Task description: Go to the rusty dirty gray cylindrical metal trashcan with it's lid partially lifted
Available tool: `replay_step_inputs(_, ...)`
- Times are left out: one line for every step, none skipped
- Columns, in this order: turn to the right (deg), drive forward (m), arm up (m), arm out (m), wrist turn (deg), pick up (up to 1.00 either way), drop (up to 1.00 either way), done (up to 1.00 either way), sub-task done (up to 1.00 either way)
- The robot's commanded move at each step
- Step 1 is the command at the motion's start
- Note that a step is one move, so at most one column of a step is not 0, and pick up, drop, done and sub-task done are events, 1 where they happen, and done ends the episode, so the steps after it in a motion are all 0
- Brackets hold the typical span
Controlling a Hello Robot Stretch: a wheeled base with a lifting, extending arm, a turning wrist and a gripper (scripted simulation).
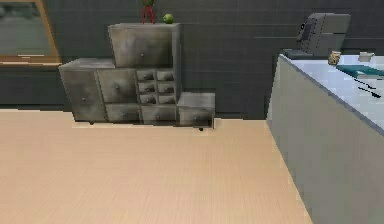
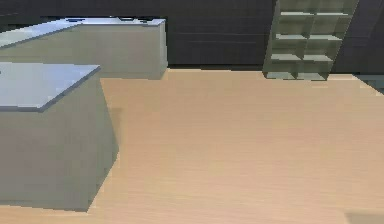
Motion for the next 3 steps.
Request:
replay_step_inputs(3.0,0.0,0.0,0.0,0.0,0.0,0.0,0.0,0.0)
replay_step_inputs(0.0,0.05,0.0,0.0,0.0,0.0,0.0,0.0,0.0)
replay_step_inputs(-45.0,0.0,0.0,0.0,0.0,0.0,0.0,0.0,0.0)
